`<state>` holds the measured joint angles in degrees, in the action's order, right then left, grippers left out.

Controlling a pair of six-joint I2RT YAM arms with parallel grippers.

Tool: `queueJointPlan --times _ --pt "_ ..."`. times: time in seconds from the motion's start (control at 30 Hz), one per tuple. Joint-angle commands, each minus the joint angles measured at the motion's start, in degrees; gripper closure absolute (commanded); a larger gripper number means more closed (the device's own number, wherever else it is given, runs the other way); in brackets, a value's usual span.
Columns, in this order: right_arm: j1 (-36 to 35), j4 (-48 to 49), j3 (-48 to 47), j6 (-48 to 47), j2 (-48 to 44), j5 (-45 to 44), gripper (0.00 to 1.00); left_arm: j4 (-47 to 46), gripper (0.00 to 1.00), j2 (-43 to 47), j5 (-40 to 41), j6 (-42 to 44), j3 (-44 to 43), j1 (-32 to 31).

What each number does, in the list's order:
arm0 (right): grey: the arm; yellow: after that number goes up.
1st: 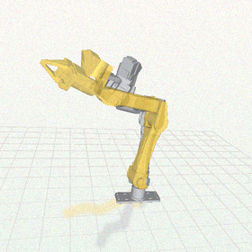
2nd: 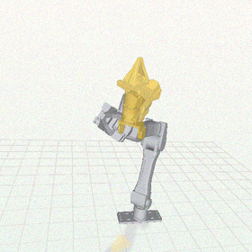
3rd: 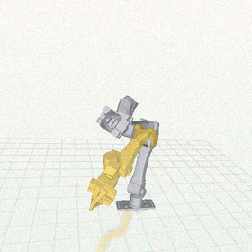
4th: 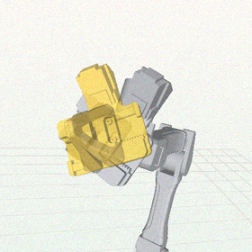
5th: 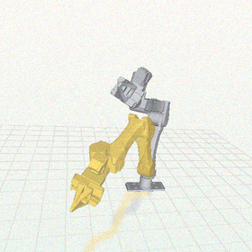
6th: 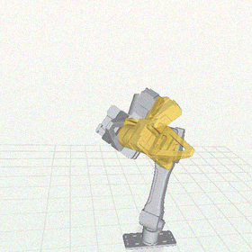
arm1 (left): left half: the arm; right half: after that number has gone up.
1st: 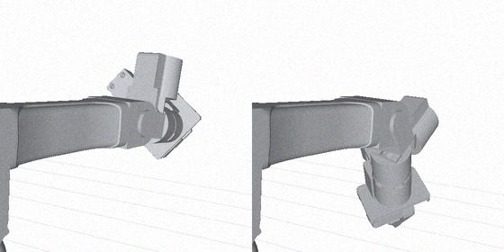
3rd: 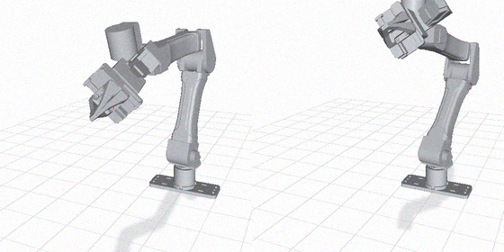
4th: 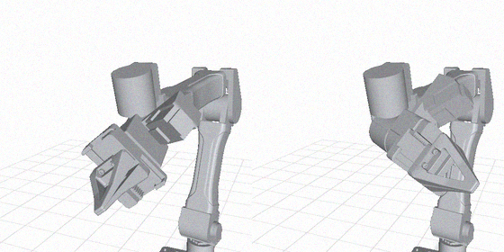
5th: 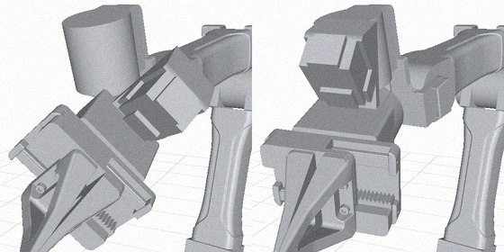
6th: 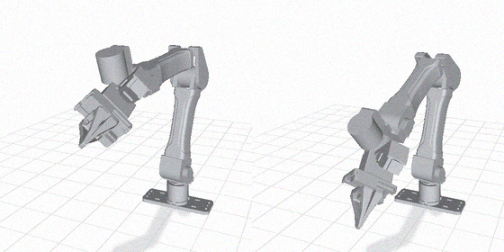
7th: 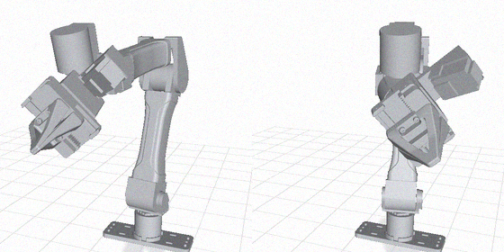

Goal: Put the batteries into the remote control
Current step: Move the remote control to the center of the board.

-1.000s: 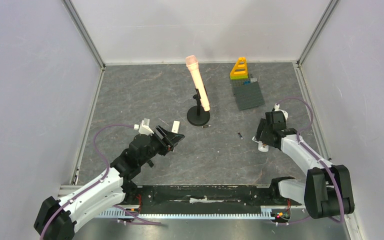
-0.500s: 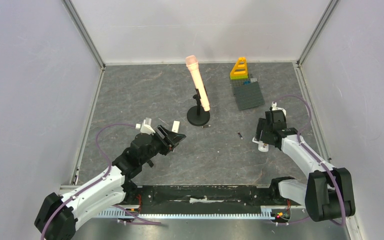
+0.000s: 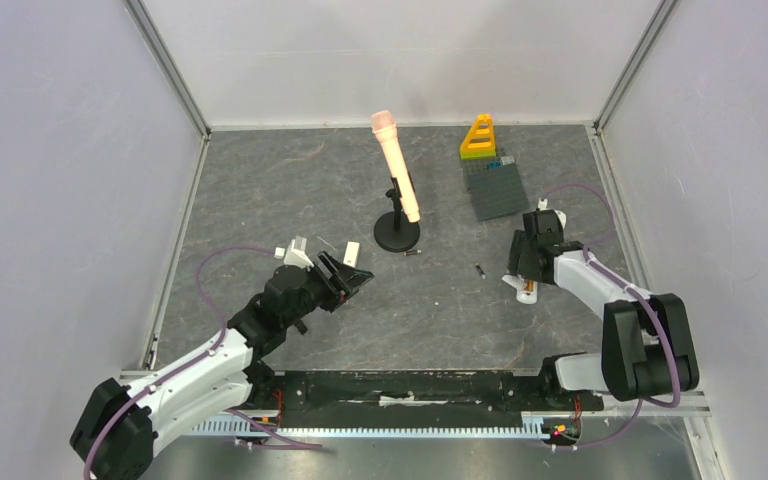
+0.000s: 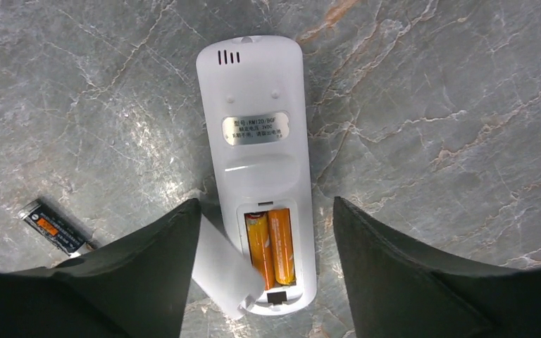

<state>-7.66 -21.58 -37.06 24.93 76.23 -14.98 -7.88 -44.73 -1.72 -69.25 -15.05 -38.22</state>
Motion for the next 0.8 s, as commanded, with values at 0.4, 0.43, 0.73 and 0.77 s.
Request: queueJointPlan --times 0.4,0.43,0.73,0.77 --pt "-0.33 3.45 2.11 -0.76 0.48 10.57 0.7 -3.55 0.27 -0.01 -1.36 2.67 -0.55 1.19" --pt "-1.48 3.55 2.4 -1.15 0.08 11.1 0.71 -3.5 0.27 0.06 -1.38 2.76 -0.44 1.28" --pt "-16.44 3.29 2.93 1.09 -2.32 8.04 0.73 -1.54 0.27 0.16 -0.71 3.64 -0.51 1.39" --pt "-17.73 3.47 2.59 1.02 -2.36 8.14 0.73 -1.16 0.27 0.15 -0.61 3.76 -0.57 1.46"
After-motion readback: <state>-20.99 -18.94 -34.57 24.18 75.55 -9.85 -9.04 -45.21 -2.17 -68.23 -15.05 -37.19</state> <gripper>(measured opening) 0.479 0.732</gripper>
